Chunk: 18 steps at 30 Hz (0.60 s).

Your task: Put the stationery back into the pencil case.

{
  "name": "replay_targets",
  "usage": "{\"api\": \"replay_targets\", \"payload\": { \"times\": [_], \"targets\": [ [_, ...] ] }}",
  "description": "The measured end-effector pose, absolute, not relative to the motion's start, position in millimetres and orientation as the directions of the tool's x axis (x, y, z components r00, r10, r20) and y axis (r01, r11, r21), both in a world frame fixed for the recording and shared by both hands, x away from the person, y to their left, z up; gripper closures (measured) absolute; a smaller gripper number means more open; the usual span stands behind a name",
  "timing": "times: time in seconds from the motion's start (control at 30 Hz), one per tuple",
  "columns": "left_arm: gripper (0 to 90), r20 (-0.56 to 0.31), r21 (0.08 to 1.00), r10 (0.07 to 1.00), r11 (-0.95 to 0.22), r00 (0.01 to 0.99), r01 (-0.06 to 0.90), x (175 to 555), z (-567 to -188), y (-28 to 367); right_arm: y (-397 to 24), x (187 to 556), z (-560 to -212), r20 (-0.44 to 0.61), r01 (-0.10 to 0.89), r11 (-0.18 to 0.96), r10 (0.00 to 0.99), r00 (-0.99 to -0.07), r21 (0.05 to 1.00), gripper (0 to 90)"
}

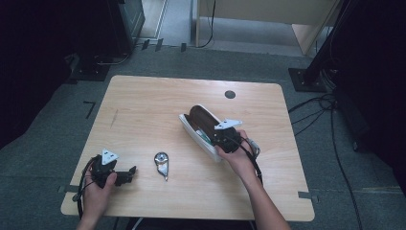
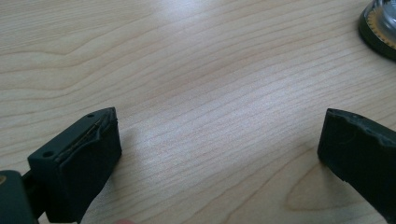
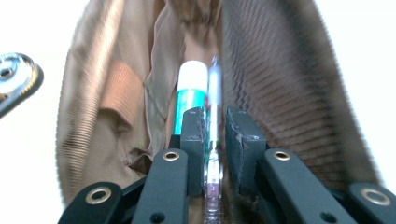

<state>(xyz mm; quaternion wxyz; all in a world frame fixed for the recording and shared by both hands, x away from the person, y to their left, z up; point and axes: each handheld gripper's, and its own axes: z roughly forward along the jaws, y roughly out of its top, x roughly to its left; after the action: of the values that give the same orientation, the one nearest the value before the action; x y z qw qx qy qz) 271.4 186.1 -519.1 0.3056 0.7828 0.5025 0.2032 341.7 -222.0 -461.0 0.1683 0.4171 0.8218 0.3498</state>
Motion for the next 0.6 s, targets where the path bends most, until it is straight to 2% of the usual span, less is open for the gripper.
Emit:
{"api": "replay_targets", "payload": {
  "times": [0.6],
  "targets": [
    [0.0,0.010,0.685,0.912,-0.306,0.411,0.662,271.4,-519.3,186.0,-225.8,317.0,-421.5,0.005,0.449,0.308,0.821,-0.572,0.839,74.3]
  ]
}}
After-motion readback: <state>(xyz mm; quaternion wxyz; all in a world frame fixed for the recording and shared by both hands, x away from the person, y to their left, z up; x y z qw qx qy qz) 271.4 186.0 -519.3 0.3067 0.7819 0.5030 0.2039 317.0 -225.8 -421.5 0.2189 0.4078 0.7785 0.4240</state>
